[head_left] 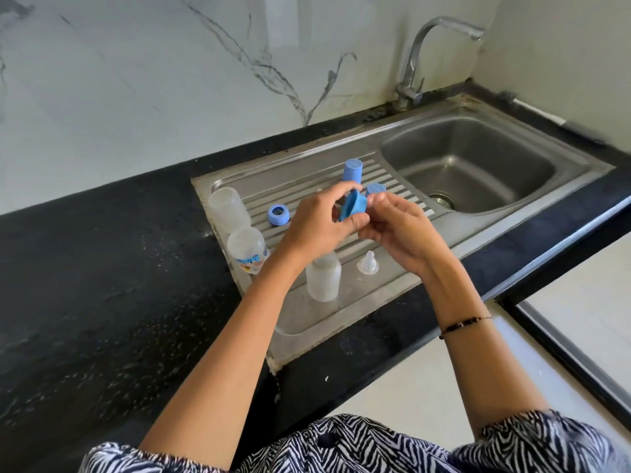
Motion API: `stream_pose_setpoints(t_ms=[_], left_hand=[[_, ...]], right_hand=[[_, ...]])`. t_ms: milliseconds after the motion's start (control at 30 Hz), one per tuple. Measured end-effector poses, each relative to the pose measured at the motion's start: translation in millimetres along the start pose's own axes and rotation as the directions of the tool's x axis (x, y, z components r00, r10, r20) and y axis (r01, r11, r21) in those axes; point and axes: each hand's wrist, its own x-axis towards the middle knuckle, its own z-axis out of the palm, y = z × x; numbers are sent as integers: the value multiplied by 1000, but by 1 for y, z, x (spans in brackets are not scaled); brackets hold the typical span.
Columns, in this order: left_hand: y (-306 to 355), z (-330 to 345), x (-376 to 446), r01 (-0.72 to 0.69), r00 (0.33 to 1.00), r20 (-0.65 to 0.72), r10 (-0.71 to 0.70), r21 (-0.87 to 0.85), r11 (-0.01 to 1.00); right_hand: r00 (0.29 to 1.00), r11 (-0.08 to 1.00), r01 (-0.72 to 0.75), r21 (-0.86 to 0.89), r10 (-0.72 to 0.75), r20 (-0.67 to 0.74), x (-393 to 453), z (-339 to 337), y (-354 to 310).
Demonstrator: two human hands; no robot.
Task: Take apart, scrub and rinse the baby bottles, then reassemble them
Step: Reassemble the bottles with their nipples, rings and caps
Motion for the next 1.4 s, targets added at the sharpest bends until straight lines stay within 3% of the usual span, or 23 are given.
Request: stream_pose_setpoints(t_ms=[33, 67, 100, 133, 167, 200, 233, 333, 400, 467, 500, 533, 567, 633, 667, 700, 767, 867, 933, 1000, 1067, 1167, 1400], left_hand=[[0, 2, 0, 13, 999, -33, -13, -5, 1000], [0, 3, 0, 31, 998, -59, -32, -20, 999], [1, 2, -1, 54, 996, -72, -57, -48, 997], [3, 2, -1, 75, 994, -70, -81, -87, 993], [3, 1, 0, 91, 993, -61, -99, -123, 988], [5, 1, -1, 100, 993, -56, -109, -139, 985], [6, 1, 0, 109, 991, -58, -118, -142, 984], [10, 1, 0, 164, 979, -83, -189, -243, 956], [11, 3, 0, 197, 966, -84, -243, -368, 909], [11, 5, -1, 214, 958, -72, -279, -472, 855], [10, 6, -1, 218, 956, -65, -286, -497, 840], [11, 6, -1, 220, 955, -63, -290, -506, 834], [10, 7, 0, 213, 954, -74, -290, -514, 831], [9, 9, 0, 220, 948, -76, -308, -543, 810], [10, 9, 1, 222, 946, -77, -314, -550, 805], [9, 9, 1, 224, 945, -79, -317, -549, 805], [9, 7, 2, 220, 944, -89, -319, -553, 804], [13, 8, 3, 240, 948, -49, -314, -538, 808], [17, 8, 6, 239, 955, -29, -296, -519, 820], [19, 9, 8, 228, 957, -41, -286, -503, 834], [23, 10, 11, 224, 953, -70, -294, -493, 841], [31, 14, 12, 219, 950, -99, -295, -458, 862], [38, 20, 2, 183, 959, -128, -255, -407, 895]], right_hand=[[1000, 986, -12, -165, 8, -27, 2, -5, -1], [998, 869, -13, -494, -18, -58, 7, -11, 0], [998, 560, -8, -829, -45, -40, 11, -16, 6], [1000, 179, 12, -984, -11, 10, 14, -18, 13], [997, -84, 55, -995, 64, 50, 15, -19, 24], [988, -224, 100, -969, 136, 71, 15, -18, 34], [982, -270, 132, -954, 165, 89, 14, -17, 44], [990, -251, 128, -959, 91, 108, 14, -12, 26], [995, -58, 60, -997, 89, 54, 16, -15, -16], [994, 274, 40, -961, 84, 65, 10, -14, -61], [995, 493, 20, -870, 75, 65, 7, -14, -75], [994, 644, -19, -765, 93, 54, 6, -16, -80], [995, 668, -54, -742, 101, 19, 11, -18, -80], [981, 427, -188, -884, 128, -147, 19, -23, -63], [977, 303, -213, -929, 71, -201, 23, -28, -58], [978, 313, -207, -927, 52, -201, 23, -30, -57], [998, 412, -49, -910, -8, -57, 21, -34, -61], [975, 369, -61, -928, -176, -134, 21, -28, -61], [936, 494, 41, -869, -323, -139, 17, -16, -59], [914, 687, 213, -695, -391, -106, 10, -4, -60], [892, 731, 360, -580, -451, -14, 1, 4, -65], [846, 689, 458, -562, -532, 36, -5, 14, -63], [862, 449, 370, -813, -492, 120, -14, 6, -43]])
